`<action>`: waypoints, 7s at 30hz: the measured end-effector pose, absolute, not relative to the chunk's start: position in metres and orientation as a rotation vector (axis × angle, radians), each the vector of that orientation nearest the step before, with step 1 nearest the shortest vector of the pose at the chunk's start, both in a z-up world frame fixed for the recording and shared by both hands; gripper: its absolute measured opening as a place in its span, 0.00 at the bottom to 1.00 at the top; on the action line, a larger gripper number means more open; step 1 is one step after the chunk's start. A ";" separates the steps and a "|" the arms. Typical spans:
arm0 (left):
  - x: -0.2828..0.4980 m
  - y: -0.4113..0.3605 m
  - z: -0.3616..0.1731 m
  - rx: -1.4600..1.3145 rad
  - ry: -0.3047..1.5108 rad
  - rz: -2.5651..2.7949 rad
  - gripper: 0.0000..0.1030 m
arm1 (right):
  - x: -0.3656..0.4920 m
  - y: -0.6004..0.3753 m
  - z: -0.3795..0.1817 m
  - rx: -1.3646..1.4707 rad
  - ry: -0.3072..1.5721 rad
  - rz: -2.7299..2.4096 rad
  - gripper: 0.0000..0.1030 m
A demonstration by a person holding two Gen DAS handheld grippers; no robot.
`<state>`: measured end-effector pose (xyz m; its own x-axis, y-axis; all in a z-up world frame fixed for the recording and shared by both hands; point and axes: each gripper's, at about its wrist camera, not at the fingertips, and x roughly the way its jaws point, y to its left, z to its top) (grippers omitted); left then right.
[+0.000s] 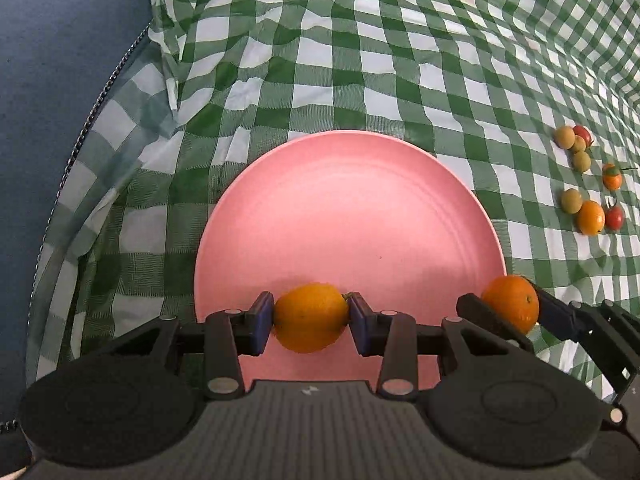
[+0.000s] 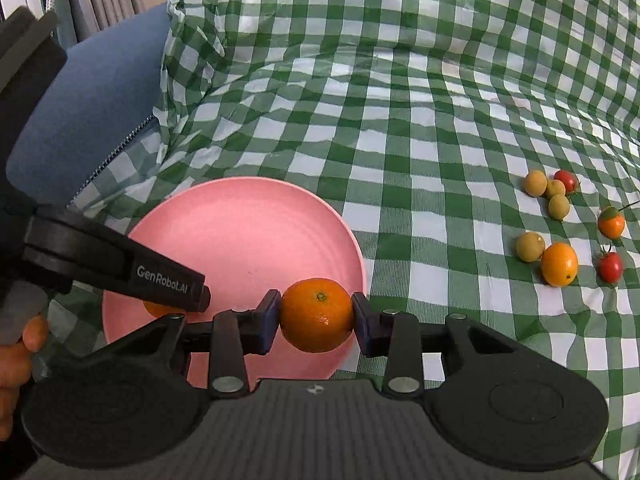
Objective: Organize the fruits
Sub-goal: 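Carry both mandarins to the pink plate and open both grippers, then lift both tools away from the plate back toward the fruits, then grasp a leafy mandarin with the right gripper while the left grasps a yellow fruit, then carry the mandarin and yellow fruit onto the pink plate and open both grippers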
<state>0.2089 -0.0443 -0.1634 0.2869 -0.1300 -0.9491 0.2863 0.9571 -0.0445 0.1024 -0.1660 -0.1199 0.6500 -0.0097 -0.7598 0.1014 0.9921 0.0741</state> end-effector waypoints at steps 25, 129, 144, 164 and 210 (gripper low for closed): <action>0.091 -0.033 0.171 0.130 0.976 -0.295 1.00 | -0.047 -0.228 0.007 0.336 0.658 -0.308 0.75; 0.305 -0.378 -0.169 0.316 1.237 -0.555 0.28 | 0.146 -0.484 -0.180 0.243 0.646 -0.551 0.39; 0.172 -0.228 -0.047 0.199 1.124 -0.520 0.29 | 0.048 -0.429 -0.073 0.202 0.386 -0.580 0.40; -0.002 0.008 0.017 0.004 1.068 -0.399 0.28 | -0.124 -0.183 0.007 0.158 0.559 -0.065 0.40; 0.065 0.061 -0.020 -0.124 1.052 -0.308 0.29 | -0.054 -0.122 -0.017 0.005 0.657 0.003 0.40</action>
